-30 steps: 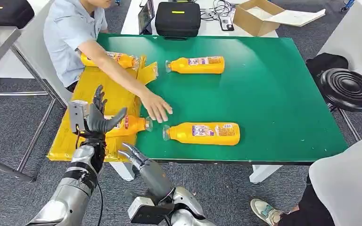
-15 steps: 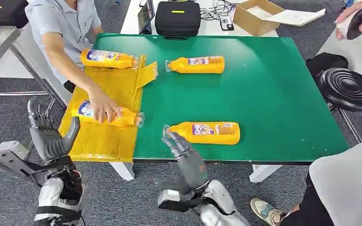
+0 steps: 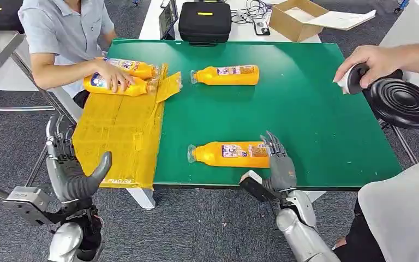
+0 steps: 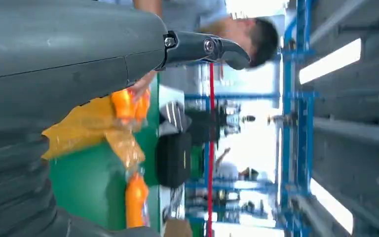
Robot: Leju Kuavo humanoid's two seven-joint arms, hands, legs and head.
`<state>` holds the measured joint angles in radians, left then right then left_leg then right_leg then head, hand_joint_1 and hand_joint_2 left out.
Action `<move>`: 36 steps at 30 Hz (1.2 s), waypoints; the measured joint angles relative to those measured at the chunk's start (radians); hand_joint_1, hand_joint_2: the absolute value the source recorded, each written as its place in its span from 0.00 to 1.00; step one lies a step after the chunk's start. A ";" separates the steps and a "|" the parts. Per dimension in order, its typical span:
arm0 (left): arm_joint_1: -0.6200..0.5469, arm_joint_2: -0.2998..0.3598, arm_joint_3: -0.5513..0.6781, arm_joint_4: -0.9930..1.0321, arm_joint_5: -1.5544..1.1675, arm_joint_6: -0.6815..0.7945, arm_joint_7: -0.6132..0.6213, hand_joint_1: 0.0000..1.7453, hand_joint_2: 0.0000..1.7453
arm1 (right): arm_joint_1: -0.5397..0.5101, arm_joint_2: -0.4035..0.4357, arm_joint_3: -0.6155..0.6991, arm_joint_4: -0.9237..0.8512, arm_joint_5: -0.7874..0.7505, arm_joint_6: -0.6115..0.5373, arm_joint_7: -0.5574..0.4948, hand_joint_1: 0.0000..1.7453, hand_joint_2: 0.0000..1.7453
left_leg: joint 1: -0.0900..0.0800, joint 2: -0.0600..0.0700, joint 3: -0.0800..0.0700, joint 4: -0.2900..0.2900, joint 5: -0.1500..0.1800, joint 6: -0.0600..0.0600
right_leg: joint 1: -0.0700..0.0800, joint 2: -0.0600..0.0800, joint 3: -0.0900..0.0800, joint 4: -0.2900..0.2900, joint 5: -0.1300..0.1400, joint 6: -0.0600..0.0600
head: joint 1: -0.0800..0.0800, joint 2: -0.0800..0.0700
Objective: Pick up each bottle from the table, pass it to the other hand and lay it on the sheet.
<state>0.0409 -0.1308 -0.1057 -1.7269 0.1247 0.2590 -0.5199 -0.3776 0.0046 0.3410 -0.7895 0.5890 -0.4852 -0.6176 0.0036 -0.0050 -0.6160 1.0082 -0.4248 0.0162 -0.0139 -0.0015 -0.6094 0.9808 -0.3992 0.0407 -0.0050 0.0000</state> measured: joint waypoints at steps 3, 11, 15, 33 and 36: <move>-0.025 0.000 -0.038 0.025 -0.010 -0.002 0.005 0.00 1.00 | -0.049 0.017 -0.023 0.084 0.001 0.013 -0.005 0.00 1.00 | 0.000 0.000 0.000 0.000 0.000 0.000 | 0.000 0.000 0.000 0.000 0.000 0.000 | 0.000 0.000; -0.098 -0.002 -0.087 0.102 -0.009 0.002 0.024 0.00 1.00 | -0.130 0.079 -0.029 0.247 0.063 0.056 0.020 0.00 1.00 | 0.000 0.001 0.001 0.000 0.000 0.000 | 0.000 0.000 0.000 0.000 0.000 0.000 | 0.000 0.000; -0.122 -0.003 -0.100 0.129 -0.009 0.001 0.027 0.00 1.00 | -0.156 0.088 -0.029 0.294 0.085 0.045 0.043 0.00 1.00 | 0.000 0.001 0.001 0.000 0.000 0.000 | 0.000 0.000 0.000 0.000 0.000 0.000 | 0.000 0.000; -0.161 -0.003 -0.137 0.199 0.145 -0.109 0.142 0.00 1.00 | -0.281 0.053 0.116 0.419 0.422 0.030 0.458 0.00 1.00 | 0.000 0.001 0.002 0.000 0.000 0.000 | 0.000 0.000 0.001 0.000 0.000 0.000 | 0.000 0.000; -0.161 -0.003 -0.138 0.199 0.150 -0.112 0.146 0.00 1.00 | -0.292 0.051 0.126 0.426 0.428 0.040 0.474 0.00 1.00 | 0.000 0.000 0.002 0.000 0.000 0.000 | 0.000 0.000 0.001 0.000 0.000 0.000 | 0.000 0.000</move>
<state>-0.1197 -0.1343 -0.2441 -1.5274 0.2747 0.1469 -0.3738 -0.6693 0.0553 0.4669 -0.3639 1.0170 -0.4456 -0.1438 0.0036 -0.0045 -0.6143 1.0086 -0.4244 0.0162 -0.0143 -0.0015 -0.6081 0.9808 -0.3987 0.0410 -0.0050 0.0000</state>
